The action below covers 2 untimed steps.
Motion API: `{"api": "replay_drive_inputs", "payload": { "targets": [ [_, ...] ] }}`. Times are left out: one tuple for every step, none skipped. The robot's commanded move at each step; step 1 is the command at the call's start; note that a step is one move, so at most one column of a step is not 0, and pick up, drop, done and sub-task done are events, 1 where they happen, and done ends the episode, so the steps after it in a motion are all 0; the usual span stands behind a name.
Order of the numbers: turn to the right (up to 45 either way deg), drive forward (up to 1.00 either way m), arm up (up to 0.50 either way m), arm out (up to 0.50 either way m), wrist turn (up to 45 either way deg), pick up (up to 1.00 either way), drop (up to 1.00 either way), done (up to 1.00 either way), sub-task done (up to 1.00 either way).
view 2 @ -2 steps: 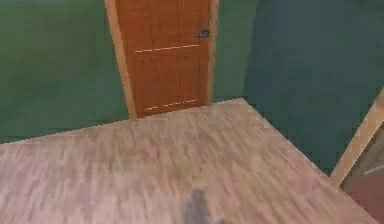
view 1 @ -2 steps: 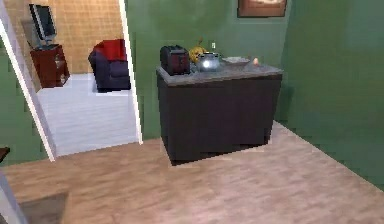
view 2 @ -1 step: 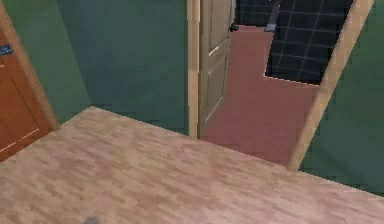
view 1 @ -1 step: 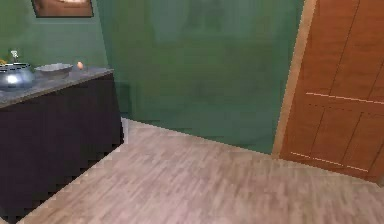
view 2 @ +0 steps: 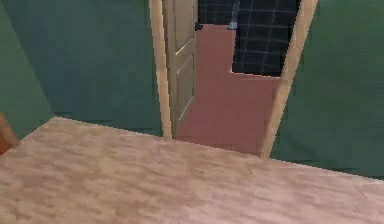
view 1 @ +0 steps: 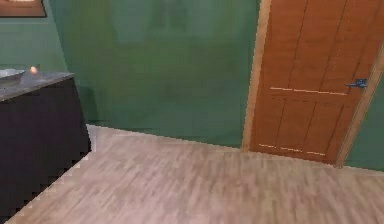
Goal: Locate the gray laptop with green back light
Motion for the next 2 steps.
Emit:
{"api": "replay_drive_inputs", "payload": {
  "targets": [
    [0.0,0.25,0.0,0.0,0.0,0.0,0.0,0.0,0.0],
    [-45.0,0.0,0.0,0.0,0.0,0.0,0.0,0.0,0.0]
  ]
}}
